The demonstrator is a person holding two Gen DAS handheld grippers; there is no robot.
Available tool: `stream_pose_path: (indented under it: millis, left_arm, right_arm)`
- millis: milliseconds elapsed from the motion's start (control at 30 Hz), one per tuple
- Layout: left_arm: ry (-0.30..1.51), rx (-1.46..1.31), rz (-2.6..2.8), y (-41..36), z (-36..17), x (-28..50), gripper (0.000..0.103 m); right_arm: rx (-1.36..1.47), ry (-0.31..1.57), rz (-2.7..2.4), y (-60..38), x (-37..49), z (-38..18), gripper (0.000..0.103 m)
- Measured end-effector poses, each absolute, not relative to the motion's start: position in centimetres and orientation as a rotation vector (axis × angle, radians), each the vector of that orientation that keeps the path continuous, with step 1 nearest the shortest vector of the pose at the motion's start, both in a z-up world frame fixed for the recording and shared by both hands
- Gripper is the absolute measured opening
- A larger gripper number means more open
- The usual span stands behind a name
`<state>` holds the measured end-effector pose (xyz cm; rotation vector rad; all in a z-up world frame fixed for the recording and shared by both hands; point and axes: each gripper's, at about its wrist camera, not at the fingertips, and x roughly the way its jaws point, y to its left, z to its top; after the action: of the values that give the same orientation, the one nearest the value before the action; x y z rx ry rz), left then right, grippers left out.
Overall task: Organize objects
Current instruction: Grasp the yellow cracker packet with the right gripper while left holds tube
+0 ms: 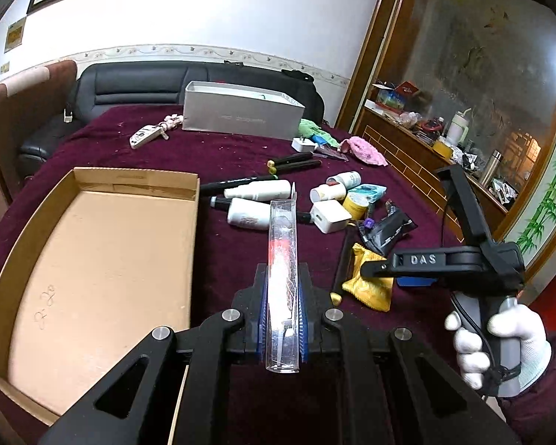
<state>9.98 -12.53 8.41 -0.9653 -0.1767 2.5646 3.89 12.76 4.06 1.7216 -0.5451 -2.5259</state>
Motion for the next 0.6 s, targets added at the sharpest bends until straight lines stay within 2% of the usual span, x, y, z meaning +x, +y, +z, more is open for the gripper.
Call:
stream_pose_path:
  millis: [167,467,600]
  left_arm:
    - [-0.203,-0.980,2.558,-14.0,8.0,9.8,0.011]
    - [-0.232,-0.991,2.572,-14.7,7.7,10.2,0.011]
    - [-0.206,-0.981,2.574,-14.0,7.9,10.6,0.011]
  right_arm:
    - [1.728,-0.534,-2.576,11.9,4.0,4.3,0.081]
    - [1.747,-0.666,-2.547,10.6,3.5,3.9,0.081]
    - [1.780,-0.559,-2.579,9.5,3.2,3.9,0.081]
